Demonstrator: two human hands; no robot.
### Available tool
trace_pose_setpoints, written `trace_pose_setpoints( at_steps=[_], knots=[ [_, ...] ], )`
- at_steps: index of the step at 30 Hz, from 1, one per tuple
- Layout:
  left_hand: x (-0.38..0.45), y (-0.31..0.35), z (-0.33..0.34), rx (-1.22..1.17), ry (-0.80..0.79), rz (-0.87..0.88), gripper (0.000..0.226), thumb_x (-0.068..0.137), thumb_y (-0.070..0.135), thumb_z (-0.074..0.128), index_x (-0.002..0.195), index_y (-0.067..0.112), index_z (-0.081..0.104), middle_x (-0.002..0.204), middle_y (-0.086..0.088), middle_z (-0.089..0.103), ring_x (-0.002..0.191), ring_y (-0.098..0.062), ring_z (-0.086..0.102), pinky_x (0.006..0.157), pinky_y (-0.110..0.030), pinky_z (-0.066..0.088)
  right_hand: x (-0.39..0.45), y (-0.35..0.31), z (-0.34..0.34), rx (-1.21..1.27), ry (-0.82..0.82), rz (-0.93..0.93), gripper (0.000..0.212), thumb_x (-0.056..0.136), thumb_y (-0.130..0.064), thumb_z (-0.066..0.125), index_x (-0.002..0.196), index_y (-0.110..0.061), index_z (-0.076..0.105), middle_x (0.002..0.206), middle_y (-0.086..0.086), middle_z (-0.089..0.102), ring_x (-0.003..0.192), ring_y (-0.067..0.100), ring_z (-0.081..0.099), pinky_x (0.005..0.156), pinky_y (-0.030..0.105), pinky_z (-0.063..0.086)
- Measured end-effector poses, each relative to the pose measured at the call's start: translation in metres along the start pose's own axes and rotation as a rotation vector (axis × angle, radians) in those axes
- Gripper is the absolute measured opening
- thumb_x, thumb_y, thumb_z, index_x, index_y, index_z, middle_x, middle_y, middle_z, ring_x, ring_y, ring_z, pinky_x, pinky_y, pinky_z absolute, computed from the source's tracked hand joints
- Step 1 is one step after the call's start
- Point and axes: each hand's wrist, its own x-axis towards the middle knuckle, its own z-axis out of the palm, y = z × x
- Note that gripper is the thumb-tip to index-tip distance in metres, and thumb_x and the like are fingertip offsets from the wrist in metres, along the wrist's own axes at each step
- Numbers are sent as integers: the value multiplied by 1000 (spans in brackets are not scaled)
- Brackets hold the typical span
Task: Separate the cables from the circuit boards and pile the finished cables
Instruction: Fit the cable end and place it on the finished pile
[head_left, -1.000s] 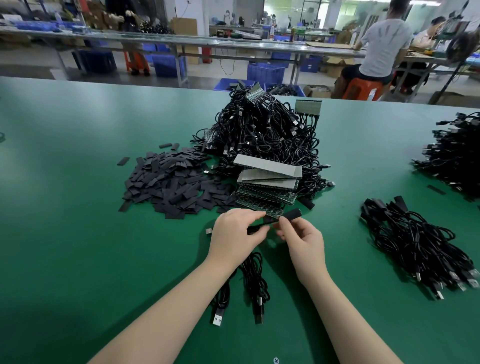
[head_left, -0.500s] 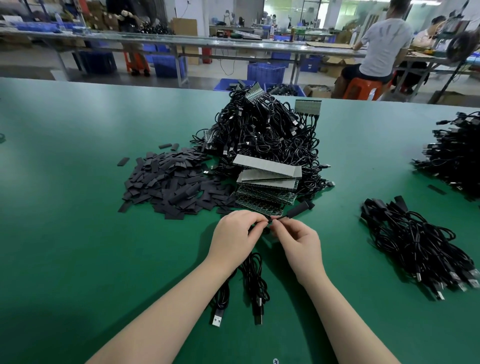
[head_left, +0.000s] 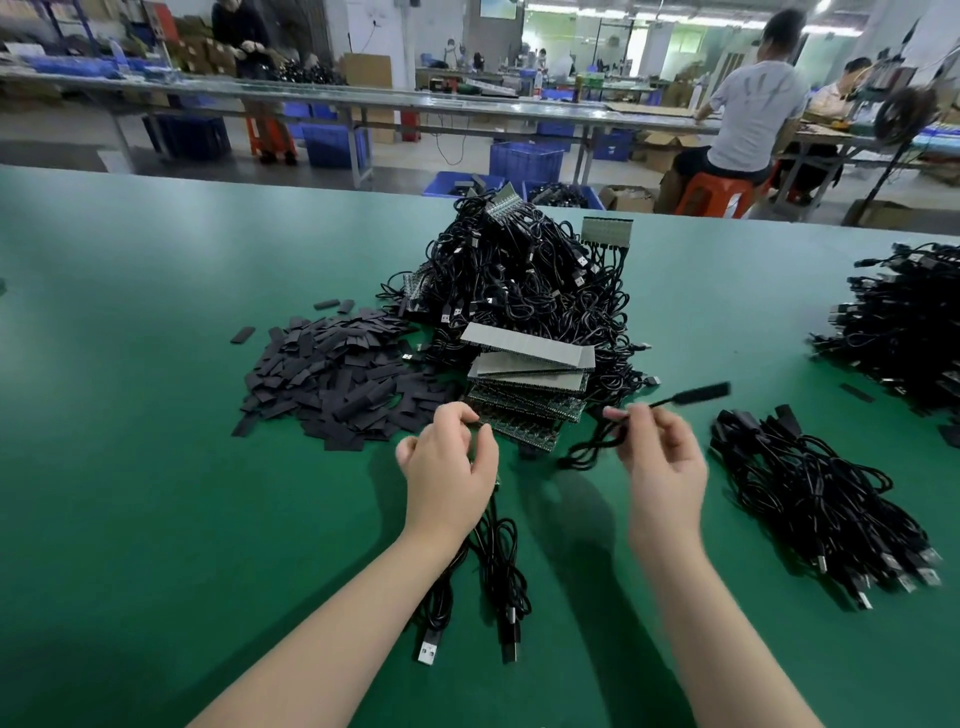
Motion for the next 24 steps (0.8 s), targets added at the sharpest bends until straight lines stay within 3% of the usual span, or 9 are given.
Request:
trace_pose_setpoints(
  at_steps=[3,6,9,12,16,19,22,24],
  knots=[
    [0,0,1,-10,-18,18,19,95,19,56,91,24,39,50,13,33,54,-10,46,84,-31,30,22,-44,-25,-133,108,-150,13,100,-22,59,89,-25,62,79,-4,72,76,10,68,72,25,54],
    [1,-1,0,-44,-39,31,25,96,23,59,82,21,38,45,13,30,48,-9,42,71,-32,33,55,-76,-61,-676,146,-248,11,97,-34,57,94,-26,64,79,-6,68,77,24,66,71,41,54],
    [2,0,0,-38,-107,4,29,97,24,58,78,23,36,47,11,35,43,-12,36,68,-37,40,84,-84,-96,-1299,137,-189,18,95,-35,55,101,-24,68,76,-1,64,70,28,58,58,31,41],
    [2,0,0,6,-129,-29,27,99,19,51,77,20,35,49,6,38,48,-27,39,74,-45,47,95,-69,-117,-1594,62,-23,21,99,-32,53,106,-21,69,79,8,62,71,29,60,60,30,46],
    [4,-1,3,50,-118,-45,25,99,9,47,80,19,34,49,6,35,48,-21,31,76,-47,47,95,-43,-133,-1719,-41,93,28,100,-40,50,110,-23,71,98,10,64,88,32,61,70,34,52],
    [4,-2,3,53,-75,33,19,100,10,47,88,20,36,46,10,37,43,-15,34,70,-40,41,95,-39,-131,-1756,17,20,31,98,-42,52,113,-22,70,106,14,62,98,36,60,76,36,47],
    [5,-8,7,73,-93,35,12,102,14,40,100,25,44,48,10,42,48,-7,42,81,-33,34,96,-39,-120,-1849,72,-92,34,96,-44,52,112,-19,69,105,14,63,100,35,58,79,37,39],
    [6,-10,9,111,-135,5,24,100,9,37,107,25,54,56,11,48,59,-7,48,85,-31,27,96,-42,-107,-1826,71,-169,34,96,-43,53,112,-17,69,105,15,64,101,36,58,79,38,35]
  ],
)
